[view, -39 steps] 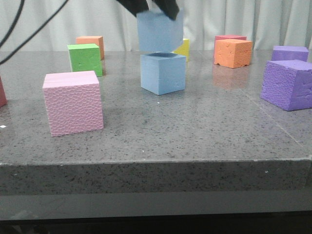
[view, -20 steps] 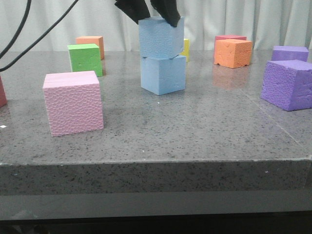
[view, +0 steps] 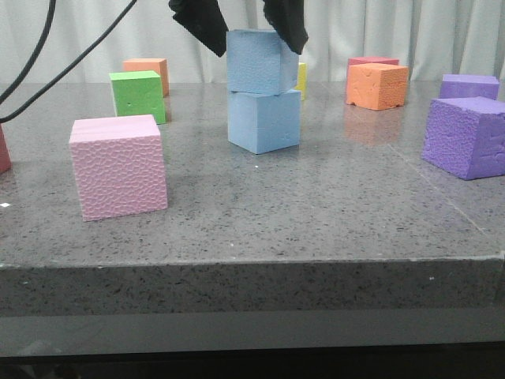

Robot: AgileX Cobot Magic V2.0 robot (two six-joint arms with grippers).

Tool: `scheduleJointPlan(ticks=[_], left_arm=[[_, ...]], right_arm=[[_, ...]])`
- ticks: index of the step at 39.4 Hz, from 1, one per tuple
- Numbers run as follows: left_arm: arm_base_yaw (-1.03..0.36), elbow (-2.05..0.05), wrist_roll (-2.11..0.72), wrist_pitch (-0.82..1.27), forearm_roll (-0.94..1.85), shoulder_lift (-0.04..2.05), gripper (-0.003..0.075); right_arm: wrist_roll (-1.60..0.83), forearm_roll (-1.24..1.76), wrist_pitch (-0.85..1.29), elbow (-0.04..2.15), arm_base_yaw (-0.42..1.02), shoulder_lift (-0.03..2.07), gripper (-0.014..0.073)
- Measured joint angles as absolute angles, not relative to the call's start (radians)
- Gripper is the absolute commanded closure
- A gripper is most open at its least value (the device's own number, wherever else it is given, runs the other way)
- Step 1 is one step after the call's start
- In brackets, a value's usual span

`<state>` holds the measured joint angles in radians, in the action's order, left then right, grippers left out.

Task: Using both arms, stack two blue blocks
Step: 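Raise the left gripper up and away from the stack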

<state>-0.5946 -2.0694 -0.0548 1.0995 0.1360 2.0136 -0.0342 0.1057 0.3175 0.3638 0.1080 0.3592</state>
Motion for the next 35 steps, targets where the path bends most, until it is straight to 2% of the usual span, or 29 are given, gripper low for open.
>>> scheduleJointPlan(ticks=[9, 13, 16, 23, 25, 30, 32, 35], left_arm=[[-0.595, -2.159, -0.055, 1.141, 0.136, 2.014, 0.0063], [-0.595, -2.206, -0.055, 1.163, 0.136, 2.014, 0.0098], [-0.595, -2.236, -0.055, 1.178, 0.136, 2.014, 0.0183], [-0.595, -2.241, -0.055, 1.206, 0.136, 2.014, 0.0445], [-0.595, -2.241, -0.055, 1.21, 0.136, 2.014, 0.0548], [-0.595, -2.241, -0.055, 1.232, 0.134, 2.014, 0.0708], [-0.595, -2.241, -0.055, 1.246, 0.134, 2.014, 0.0739], [-0.595, -2.241, -0.055, 1.258, 0.134, 2.014, 0.0741]], right_arm=[[-0.034, 0.106, 0.318, 0.364, 0.108, 0.359, 0.066], [-0.034, 0.106, 0.318, 0.364, 0.108, 0.359, 0.066], [-0.034, 0.106, 0.318, 0.364, 0.108, 0.359, 0.066], [-0.034, 0.106, 0.318, 0.364, 0.108, 0.359, 0.066], [-0.034, 0.106, 0.318, 0.364, 0.108, 0.359, 0.066], [-0.034, 0.106, 0.318, 0.364, 0.108, 0.359, 0.066], [-0.034, 0.106, 0.318, 0.364, 0.108, 0.359, 0.066], [-0.034, 0.106, 0.318, 0.364, 0.108, 0.359, 0.066]])
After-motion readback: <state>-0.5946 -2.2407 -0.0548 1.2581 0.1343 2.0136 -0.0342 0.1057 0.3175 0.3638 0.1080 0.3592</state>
